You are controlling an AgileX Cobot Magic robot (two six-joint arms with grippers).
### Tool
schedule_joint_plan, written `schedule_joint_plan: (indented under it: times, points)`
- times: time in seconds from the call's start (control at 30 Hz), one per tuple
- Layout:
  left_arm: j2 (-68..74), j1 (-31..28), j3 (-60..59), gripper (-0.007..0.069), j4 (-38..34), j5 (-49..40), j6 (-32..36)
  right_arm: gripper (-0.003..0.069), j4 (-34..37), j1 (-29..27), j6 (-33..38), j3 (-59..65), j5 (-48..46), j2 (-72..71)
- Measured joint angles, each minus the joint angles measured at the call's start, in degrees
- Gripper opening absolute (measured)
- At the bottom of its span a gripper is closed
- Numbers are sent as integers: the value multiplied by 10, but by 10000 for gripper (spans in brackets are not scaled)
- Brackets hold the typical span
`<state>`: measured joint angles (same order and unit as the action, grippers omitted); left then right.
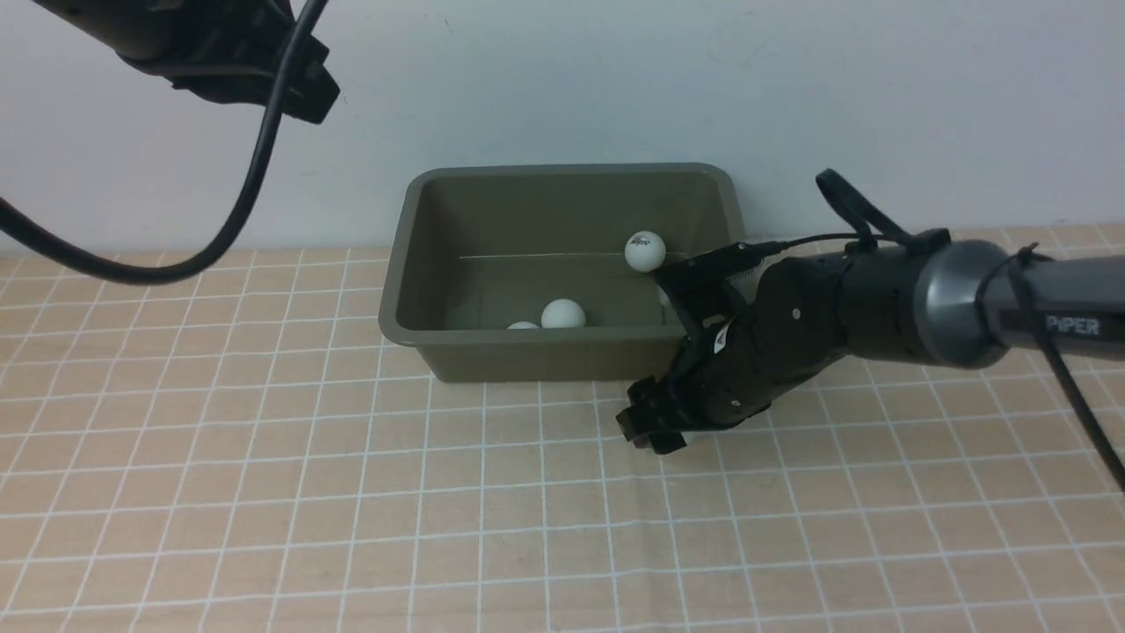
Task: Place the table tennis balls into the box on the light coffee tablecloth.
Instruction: 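Reach for and grasp a ping pong ball on the table, then release the ping pong ball into the bin and lift the gripper away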
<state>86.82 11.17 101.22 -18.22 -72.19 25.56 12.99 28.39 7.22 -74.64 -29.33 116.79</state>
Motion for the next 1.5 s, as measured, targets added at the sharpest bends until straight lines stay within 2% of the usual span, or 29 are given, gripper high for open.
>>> schedule_joint_plan:
  times: [0.03,0.1,0.23,0.27,0.37,0.5,0.57,0.73,0.87,1.1,1.3,1.4,1.5]
  points:
    - [0,0,0,-69,0,0,0,453,-7,0,-4,-4,-5,1]
    - [0,0,0,-69,0,0,0,353,-37,0,-22,-12,-28,1]
    - [0,0,0,-69,0,0,0,365,-91,-2,-46,-23,-94,-15]
    - [0,0,0,-69,0,0,0,365,-113,-6,-52,-30,-143,-31]
    - [0,0,0,-69,0,0,0,365,-130,-9,-10,-45,-213,-93]
    - [0,0,0,-69,-1,0,0,365,-83,-9,102,-65,-195,-144]
    - [0,0,0,-69,-1,0,0,365,-30,-11,156,-84,-155,-141]
    - [0,0,0,-69,-1,0,0,365,89,-29,214,-162,-104,-64]
    - [0,0,0,-69,-1,0,0,365,133,-48,230,-230,-101,12]
    - [0,0,0,-69,-1,0,0,381,141,-61,233,-305,-96,87]
    - [0,0,0,-69,-8,0,0,556,141,-65,217,-325,-93,93]
    - [0,0,0,-69,-10,0,0,558,126,-65,211,-353,-126,75]
    - [0,0,0,-69,-10,0,0,503,89,-68,200,-386,-172,44]
